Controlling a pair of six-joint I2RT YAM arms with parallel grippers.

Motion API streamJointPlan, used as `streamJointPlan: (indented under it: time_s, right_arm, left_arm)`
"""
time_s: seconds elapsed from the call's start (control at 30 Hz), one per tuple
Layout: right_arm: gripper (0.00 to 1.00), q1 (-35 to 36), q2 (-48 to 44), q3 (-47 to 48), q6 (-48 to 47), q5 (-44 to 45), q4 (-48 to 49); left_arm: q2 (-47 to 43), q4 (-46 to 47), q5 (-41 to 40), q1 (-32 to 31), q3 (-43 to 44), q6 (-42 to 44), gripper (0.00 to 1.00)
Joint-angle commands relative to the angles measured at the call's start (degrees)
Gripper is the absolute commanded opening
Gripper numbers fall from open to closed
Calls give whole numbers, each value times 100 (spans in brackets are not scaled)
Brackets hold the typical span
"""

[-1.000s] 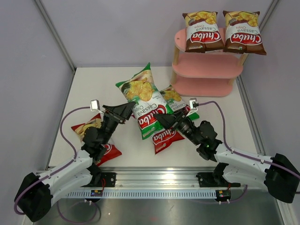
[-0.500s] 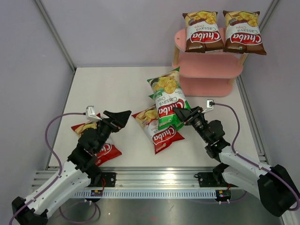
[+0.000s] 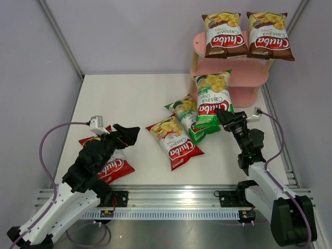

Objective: Place and organize the chips bags onto the shelf

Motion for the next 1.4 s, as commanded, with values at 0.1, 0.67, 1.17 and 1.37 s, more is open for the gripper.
streamJointPlan:
  time_s: [0.1,0.67,1.17,1.37]
  right_arm:
    - [29,-1184,297,479,517,-1001,611]
    - [31,-3039,2838,2369,1493,-2601,1042]
    - [34,-3813,4788,3977,1643,-3524,524]
    - [36,-3804,5185,4312,1827,-3498,708]
  left_arm:
    - [-63,-593,306,1,687,697,99]
    - [-239,-1534,561,1,1153,1444,99]
    - [-327,-2079,878,1,1532,2235,99]
    - [-432,-2017,922,1,1418,2271,99]
